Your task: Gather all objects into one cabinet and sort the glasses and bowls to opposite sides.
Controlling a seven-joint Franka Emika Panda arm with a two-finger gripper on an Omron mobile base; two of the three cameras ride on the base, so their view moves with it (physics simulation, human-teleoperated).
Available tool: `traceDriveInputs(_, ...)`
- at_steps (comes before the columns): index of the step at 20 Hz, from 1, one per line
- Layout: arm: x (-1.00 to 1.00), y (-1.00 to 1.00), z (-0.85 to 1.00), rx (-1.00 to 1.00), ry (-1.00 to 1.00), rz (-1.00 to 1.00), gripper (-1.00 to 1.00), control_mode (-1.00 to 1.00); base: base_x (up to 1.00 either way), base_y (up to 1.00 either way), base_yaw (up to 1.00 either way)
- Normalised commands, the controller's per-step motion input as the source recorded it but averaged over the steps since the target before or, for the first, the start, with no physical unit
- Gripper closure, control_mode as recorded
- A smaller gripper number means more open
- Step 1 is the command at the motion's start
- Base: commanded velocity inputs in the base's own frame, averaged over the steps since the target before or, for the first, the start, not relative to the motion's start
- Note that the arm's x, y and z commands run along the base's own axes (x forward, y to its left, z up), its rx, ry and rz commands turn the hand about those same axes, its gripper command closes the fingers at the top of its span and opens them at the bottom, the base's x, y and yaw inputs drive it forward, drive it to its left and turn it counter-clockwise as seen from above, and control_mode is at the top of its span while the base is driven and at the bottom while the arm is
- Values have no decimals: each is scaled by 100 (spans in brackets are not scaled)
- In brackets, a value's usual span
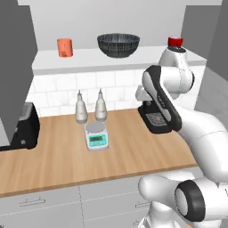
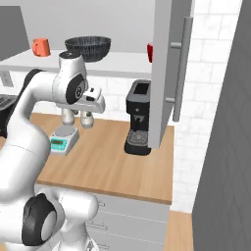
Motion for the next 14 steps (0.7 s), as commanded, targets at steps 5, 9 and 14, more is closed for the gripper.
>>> traceDriveInputs(5, -83, -1, 33, 0, -25, 4, -100, -100, 0, 0, 0)
traceDriveInputs(9, -100, -1, 69, 0, -37, 0, -100, -100, 0, 0, 0)
traceDriveInputs(14, -100, 1, 55, 0, -18, 0, -100, -100, 0, 0, 0)
